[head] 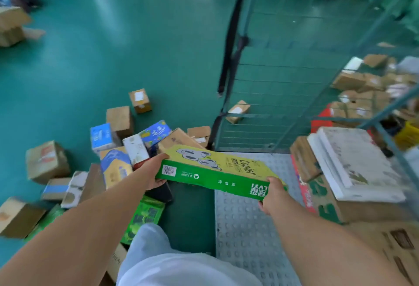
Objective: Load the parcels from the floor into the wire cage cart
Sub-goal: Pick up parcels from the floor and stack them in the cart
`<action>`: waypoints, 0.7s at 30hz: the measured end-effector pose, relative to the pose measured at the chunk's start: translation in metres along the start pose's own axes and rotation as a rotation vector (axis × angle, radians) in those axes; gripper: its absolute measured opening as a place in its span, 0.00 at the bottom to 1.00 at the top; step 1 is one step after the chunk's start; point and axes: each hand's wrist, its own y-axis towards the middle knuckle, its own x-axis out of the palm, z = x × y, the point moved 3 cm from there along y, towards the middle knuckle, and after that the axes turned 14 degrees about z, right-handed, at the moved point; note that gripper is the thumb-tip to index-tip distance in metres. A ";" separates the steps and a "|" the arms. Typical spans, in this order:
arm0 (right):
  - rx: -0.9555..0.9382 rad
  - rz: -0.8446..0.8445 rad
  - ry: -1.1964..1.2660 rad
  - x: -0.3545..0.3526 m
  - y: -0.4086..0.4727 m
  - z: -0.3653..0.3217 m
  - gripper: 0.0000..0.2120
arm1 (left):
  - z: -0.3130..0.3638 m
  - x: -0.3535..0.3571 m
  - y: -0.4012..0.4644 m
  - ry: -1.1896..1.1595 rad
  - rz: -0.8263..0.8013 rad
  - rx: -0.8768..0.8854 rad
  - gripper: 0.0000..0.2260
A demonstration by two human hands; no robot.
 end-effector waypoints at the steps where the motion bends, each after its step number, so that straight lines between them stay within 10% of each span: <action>1: 0.029 0.009 0.011 -0.019 0.008 -0.002 0.08 | 0.002 0.019 -0.008 0.038 -0.021 0.024 0.12; 12: 0.094 0.117 0.357 -0.163 0.100 0.019 0.08 | 0.020 0.193 -0.072 0.375 -0.144 0.265 0.13; 21: 0.252 0.352 0.511 -0.223 0.157 0.033 0.26 | 0.038 0.337 -0.090 0.558 -0.334 0.425 0.16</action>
